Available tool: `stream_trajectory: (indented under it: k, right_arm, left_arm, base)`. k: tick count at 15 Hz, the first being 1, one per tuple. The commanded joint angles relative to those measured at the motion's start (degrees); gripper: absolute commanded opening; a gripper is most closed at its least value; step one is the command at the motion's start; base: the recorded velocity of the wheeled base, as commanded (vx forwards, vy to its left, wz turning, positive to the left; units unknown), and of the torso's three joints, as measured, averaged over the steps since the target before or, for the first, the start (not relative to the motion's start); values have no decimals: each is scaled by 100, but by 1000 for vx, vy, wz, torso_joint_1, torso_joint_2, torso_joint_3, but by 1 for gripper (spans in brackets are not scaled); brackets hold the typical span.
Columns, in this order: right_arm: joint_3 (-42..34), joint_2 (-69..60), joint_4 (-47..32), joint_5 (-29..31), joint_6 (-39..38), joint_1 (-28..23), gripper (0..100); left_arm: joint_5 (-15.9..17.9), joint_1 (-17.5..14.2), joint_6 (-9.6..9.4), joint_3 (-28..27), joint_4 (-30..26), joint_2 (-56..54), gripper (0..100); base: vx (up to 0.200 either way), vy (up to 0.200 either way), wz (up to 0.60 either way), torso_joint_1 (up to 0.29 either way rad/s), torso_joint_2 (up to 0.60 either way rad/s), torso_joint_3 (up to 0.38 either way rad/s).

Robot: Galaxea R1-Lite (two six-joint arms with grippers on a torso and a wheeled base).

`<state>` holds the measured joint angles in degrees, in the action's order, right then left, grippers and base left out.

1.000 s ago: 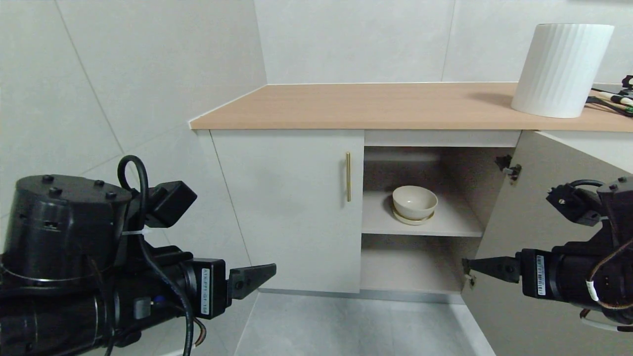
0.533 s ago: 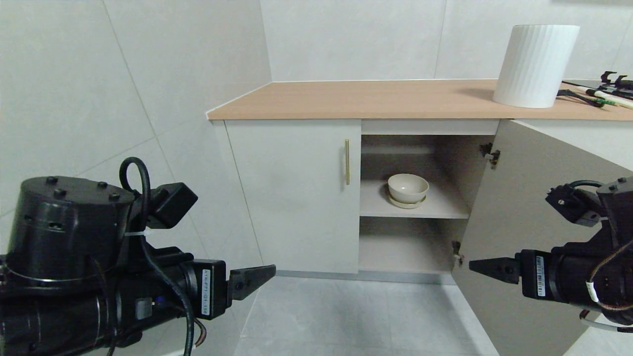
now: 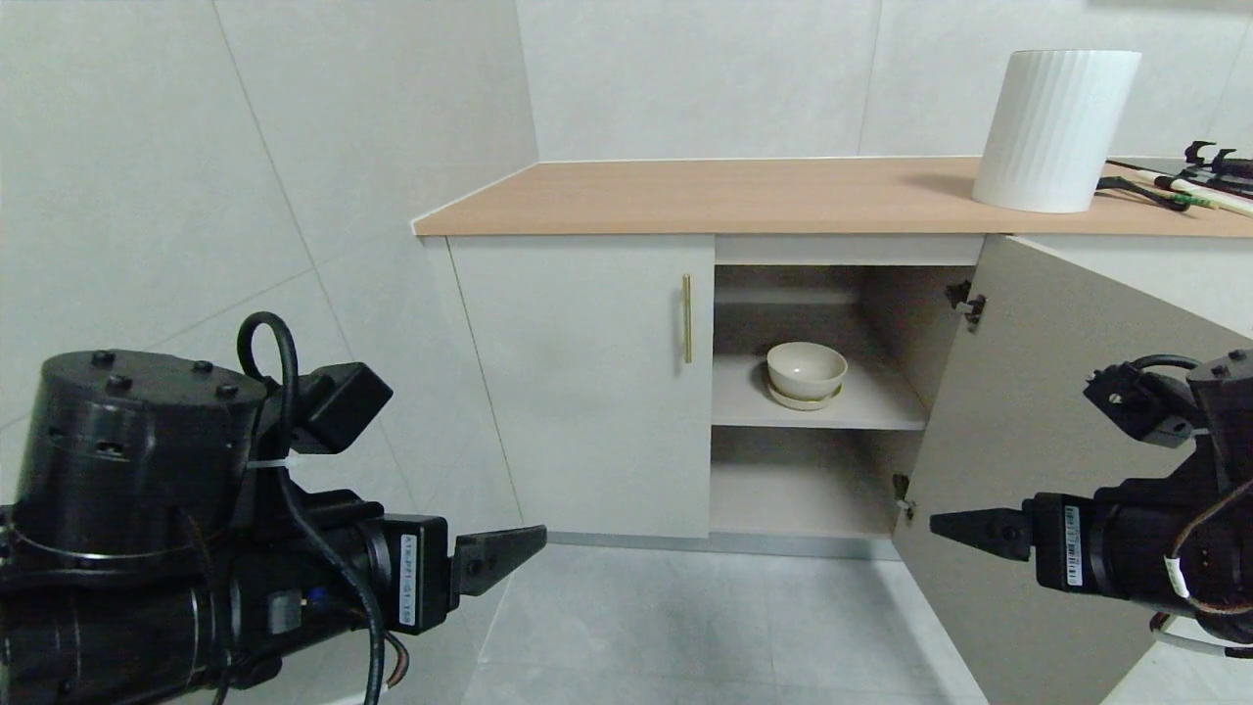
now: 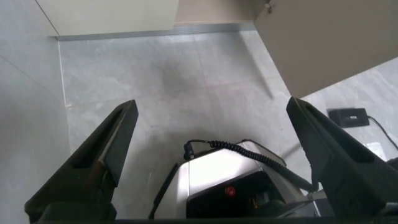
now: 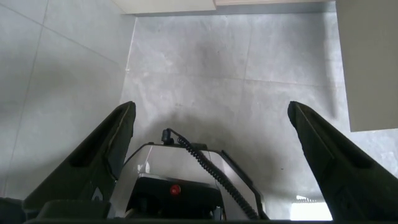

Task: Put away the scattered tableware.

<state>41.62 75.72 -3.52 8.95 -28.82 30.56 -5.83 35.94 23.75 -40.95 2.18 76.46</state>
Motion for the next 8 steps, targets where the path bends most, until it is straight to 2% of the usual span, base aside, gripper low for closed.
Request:
stream_trajectory:
  k: [1,4,8]
  right_arm:
    - [4,-4,-8,2,-1,2,100]
    - [39,-39,-201,2,8,2,100]
    - [39,-162,-412,-7,140,2,100]
  left_arm:
    - [-6,1,-2,-1,2,9,100]
    - [-15,1,7,-1,2,9,100]
    - [-15,1,7,-1,2,18,100]
  base:
    - [0,0,0,0,0,0]
    - [0,0,0,0,0,0]
    - [0,-200,0,-1,4,6]
